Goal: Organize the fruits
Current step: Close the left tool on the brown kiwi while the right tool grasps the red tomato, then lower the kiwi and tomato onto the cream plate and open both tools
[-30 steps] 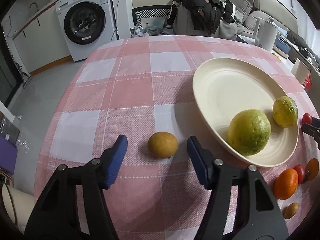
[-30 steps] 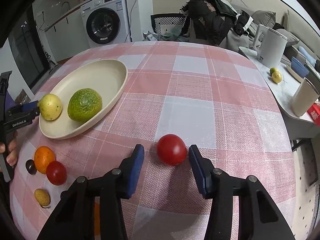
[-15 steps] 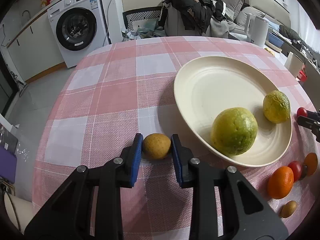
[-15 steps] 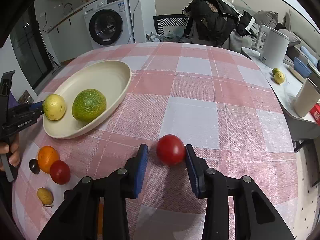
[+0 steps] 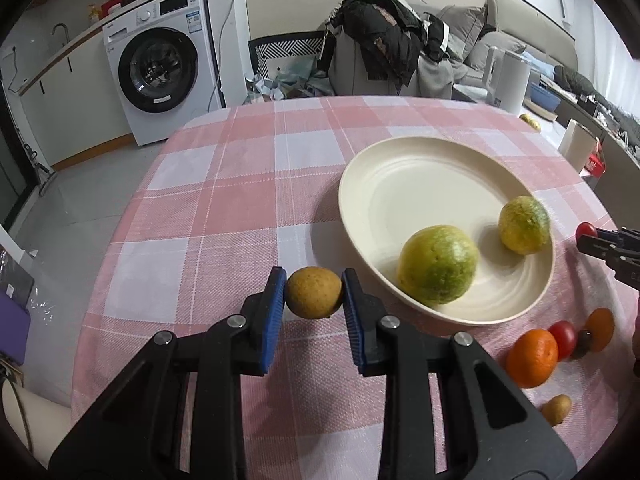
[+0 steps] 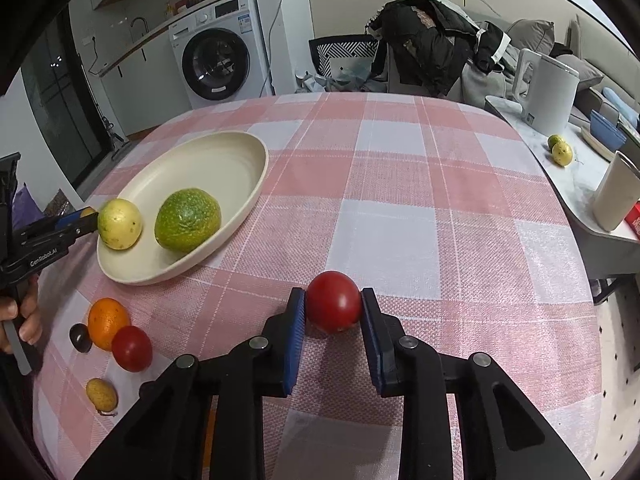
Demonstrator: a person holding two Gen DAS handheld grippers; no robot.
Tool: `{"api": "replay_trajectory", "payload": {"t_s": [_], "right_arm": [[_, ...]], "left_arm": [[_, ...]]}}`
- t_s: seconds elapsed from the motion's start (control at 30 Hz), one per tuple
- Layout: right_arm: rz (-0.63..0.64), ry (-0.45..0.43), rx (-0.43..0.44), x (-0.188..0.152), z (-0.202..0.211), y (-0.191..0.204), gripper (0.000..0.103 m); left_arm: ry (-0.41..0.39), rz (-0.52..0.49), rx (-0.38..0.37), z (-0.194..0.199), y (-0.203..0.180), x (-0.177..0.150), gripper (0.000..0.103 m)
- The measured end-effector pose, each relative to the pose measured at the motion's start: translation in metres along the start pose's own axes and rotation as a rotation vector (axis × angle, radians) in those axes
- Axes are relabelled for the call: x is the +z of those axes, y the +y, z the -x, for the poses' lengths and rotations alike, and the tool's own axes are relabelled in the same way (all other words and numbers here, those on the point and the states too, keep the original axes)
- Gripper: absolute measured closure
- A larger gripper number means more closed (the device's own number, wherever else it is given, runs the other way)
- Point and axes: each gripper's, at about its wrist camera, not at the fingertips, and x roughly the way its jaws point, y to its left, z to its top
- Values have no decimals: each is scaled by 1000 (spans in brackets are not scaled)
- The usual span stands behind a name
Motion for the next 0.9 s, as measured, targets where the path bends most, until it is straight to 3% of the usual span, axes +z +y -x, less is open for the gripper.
{"api": "replay_trajectory", "payload": {"t_s": [0.5, 0.9], "right_arm": [[12, -123, 30, 6, 30, 11, 75], [33, -172, 60, 12, 50, 28, 75]], "left_arm": [[-75, 23, -29, 53, -11, -13, 78], [-114, 25, -67, 77, -24, -10, 78]]}}
